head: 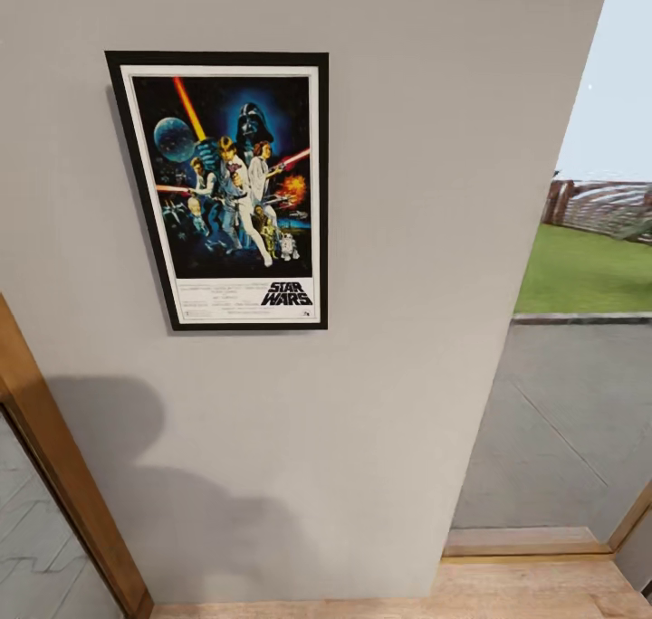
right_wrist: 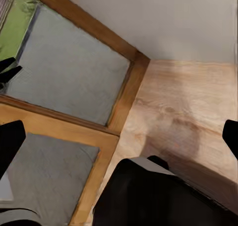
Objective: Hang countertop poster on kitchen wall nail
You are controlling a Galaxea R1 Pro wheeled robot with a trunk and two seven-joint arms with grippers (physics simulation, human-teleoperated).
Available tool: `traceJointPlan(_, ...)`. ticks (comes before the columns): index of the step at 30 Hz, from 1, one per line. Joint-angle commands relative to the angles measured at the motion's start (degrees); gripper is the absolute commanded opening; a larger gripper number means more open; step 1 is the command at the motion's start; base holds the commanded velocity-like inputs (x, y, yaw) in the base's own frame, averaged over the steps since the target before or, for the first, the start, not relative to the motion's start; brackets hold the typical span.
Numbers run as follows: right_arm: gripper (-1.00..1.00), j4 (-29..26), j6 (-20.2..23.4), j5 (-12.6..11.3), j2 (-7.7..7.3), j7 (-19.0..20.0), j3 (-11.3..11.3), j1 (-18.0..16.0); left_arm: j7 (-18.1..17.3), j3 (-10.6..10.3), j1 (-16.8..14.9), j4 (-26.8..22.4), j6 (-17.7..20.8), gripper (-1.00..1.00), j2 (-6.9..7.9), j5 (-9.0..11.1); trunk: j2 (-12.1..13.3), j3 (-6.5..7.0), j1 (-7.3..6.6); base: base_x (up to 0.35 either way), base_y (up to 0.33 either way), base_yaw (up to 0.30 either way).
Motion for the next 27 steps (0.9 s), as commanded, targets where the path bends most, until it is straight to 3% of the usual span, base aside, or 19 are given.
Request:
traceJointPlan(1, 1.0, 3.37, -1.22, 0.11, -0.11, -1.64, -0.19, -0.02, 2.0, -0.18, -0.02, 0.09, -0.21, 1.0, -0.56, -0.4, -0.04, -0.02, 0.02, 0.0, 0.0, 0.0)
traceJointPlan(2, 1.0, 10.45, -2.4, 0.24, 0.02, -15.88, 0.08, -0.01, 9.45, 0.12, -0.02, 0.11, -0.22, 1.0, -1.97, -4.77, -0.04, -0.02, 0.02, 0.0, 0.0, 0.0)
traceJointPlan(4, 1.0, 12.21, -2.53, 0.26, 0.28, -22.34, 0.16, 0.0, 12.06, 0.17, -0.04, 0.11, -0.22, 1.0, -2.36, -5.88, -0.04, -0.02, 0.02, 0.0, 0.0, 0.0)
traceJointPlan(5, 1.0, 13.73, -2.59, 0.24, 0.84, -29.74, 0.19, 0.0, 15.26, 0.2, -0.05, 0.12, -0.23, 1.0, -2.78, -6.6, -0.04, -0.02, 0.02, 0.0, 0.0, 0.0)
traceJointPlan(7, 1.0, 15.93, -2.63, 0.16, 3.41, -51.26, 0.21, 0.0, 26.52, 0.39, -0.02, 0.12, -0.23, 1.0, -4.11, -7.59, -0.04, -0.02, 0.02, 0.0, 0.0, 0.0)
traceJointPlan(8, 1.0, 16.22, -2.62, 0.15, 3.87, -56.78, 0.21, 0.0, 29.85, 0.45, -0.02, 0.12, -0.23, 1.0, -4.5, -7.73, -0.04, -0.02, 0.02, 0.0, 0.0, 0.0)
traceJointPlan(12, 1.0, 16.57, -2.57, 0.11, 4.47, -66.14, 0.16, 0.0, 35.18, 0.51, -0.02, 0.12, -0.25, 1.0, -5.17, -7.9, -0.04, -0.02, 0.02, 0.0, 0.0, 0.0)
traceJointPlan(14, 1.0, 16.57, -2.67, 0.01, 4.6, -68.18, 0.19, 0.0, 36.32, 0.53, -0.02, 0.12, -0.24, 1.0, -5.31, -7.94, -0.04, -0.02, 0.02, 0.0, 0.0, 0.0)
traceJointPlan(27, 1.0, 16.57, -2.73, -0.13, 4.69, -69.59, 0.11, 0.0, 37.11, 0.6, -0.03, 0.12, -0.25, 1.0, -5.39, -7.97, -0.04, -0.02, 0.02, 0.0, 0.0, 0.0)
